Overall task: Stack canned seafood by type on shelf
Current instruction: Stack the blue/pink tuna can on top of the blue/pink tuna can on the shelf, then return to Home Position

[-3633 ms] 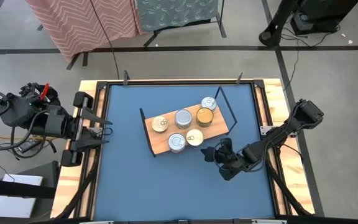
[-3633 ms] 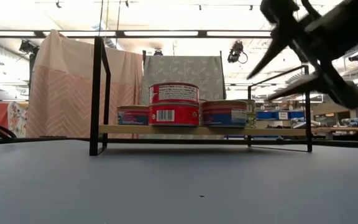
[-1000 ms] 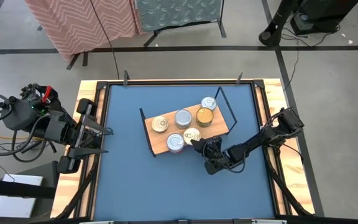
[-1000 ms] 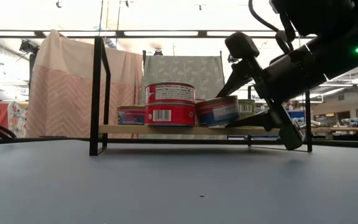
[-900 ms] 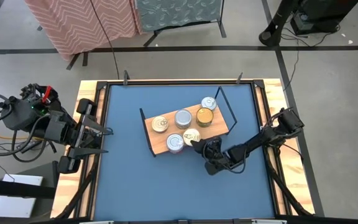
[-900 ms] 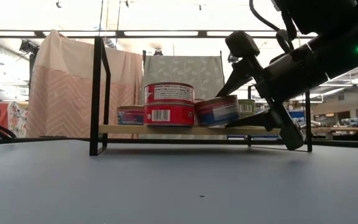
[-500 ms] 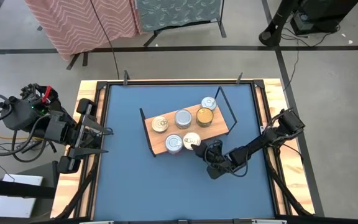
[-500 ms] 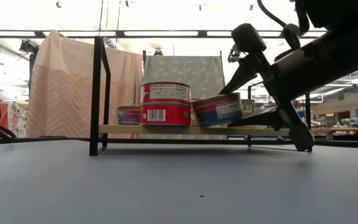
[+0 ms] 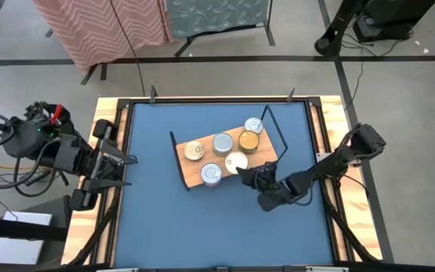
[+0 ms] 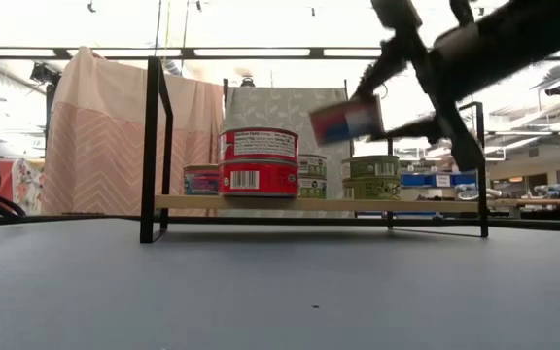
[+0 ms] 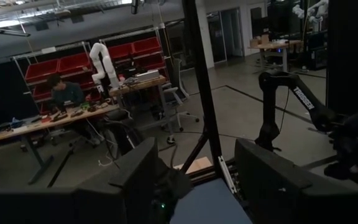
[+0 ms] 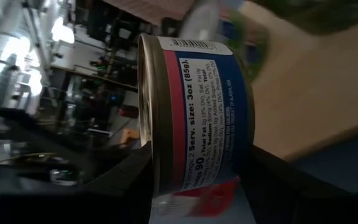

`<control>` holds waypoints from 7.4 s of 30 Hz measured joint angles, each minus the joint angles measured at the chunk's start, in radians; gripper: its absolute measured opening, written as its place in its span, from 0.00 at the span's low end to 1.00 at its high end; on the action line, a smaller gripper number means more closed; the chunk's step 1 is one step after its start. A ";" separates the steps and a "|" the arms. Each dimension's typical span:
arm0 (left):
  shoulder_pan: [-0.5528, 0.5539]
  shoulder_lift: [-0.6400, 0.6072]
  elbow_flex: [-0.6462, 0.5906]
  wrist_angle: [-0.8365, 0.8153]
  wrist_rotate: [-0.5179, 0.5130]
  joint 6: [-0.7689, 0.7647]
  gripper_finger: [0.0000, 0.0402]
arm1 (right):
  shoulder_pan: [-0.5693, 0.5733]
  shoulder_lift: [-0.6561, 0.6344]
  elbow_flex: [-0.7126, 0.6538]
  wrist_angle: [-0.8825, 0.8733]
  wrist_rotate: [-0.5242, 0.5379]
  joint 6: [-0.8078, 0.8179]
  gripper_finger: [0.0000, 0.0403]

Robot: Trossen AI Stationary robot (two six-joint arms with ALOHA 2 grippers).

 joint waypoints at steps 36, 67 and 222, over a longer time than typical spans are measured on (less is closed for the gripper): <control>0.078 0.008 0.000 -0.425 -0.214 -0.338 0.54 | -0.284 -0.129 0.367 0.038 -0.587 -0.535 0.52; 0.093 0.012 0.000 -0.300 -0.177 -0.265 0.54 | -0.518 0.157 0.354 0.124 -1.057 -0.172 0.52; -0.053 -0.036 0.080 -0.616 0.116 -0.404 0.30 | -0.264 -0.464 0.750 -0.790 -0.745 -1.348 0.14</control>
